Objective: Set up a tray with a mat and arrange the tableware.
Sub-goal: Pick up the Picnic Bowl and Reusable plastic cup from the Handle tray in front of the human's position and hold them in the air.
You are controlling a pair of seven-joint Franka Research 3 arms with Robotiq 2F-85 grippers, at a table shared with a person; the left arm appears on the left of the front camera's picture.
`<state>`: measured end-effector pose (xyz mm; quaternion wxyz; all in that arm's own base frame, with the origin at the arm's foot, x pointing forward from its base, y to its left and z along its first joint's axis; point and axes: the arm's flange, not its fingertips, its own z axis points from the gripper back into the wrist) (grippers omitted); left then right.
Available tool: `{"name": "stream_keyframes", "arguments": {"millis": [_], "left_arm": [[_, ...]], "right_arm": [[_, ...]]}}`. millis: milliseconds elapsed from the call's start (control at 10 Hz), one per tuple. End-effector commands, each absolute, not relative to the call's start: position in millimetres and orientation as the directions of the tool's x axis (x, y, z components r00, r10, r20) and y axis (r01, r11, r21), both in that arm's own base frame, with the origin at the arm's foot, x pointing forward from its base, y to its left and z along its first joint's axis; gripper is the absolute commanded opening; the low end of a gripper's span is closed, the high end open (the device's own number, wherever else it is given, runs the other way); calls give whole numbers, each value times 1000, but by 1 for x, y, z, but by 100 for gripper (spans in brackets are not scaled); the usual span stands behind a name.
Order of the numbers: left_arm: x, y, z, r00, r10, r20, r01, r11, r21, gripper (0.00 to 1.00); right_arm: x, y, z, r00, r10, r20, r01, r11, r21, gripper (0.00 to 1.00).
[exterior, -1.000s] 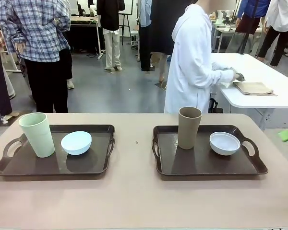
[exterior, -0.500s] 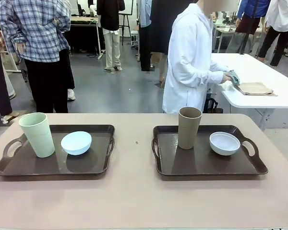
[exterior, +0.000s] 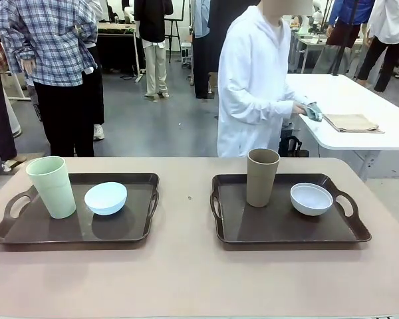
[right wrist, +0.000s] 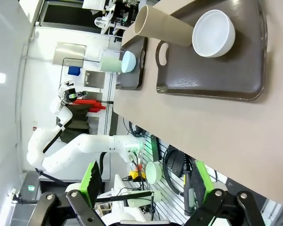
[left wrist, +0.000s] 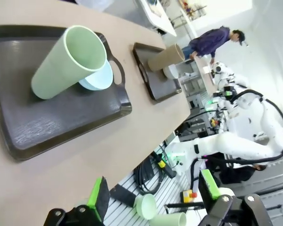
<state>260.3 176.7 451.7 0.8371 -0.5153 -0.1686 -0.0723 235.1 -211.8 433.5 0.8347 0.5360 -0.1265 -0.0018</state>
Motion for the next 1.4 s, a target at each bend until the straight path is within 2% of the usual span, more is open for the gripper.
{"name": "stream_keyframes", "arguments": {"millis": [0, 200, 1300], "left_arm": [[255, 182, 463, 930, 18, 368, 318, 463, -827, 100], [243, 186, 467, 930, 17, 368, 315, 482, -817, 100], [252, 181, 465, 935, 40, 352, 294, 467, -834, 100]], "right_arm": [[238, -217, 436, 964, -137, 229, -155, 411, 898, 100], [238, -217, 431, 967, -143, 211, -138, 404, 904, 100], [234, -217, 431, 972, -137, 193, -118, 426, 897, 100]]}}
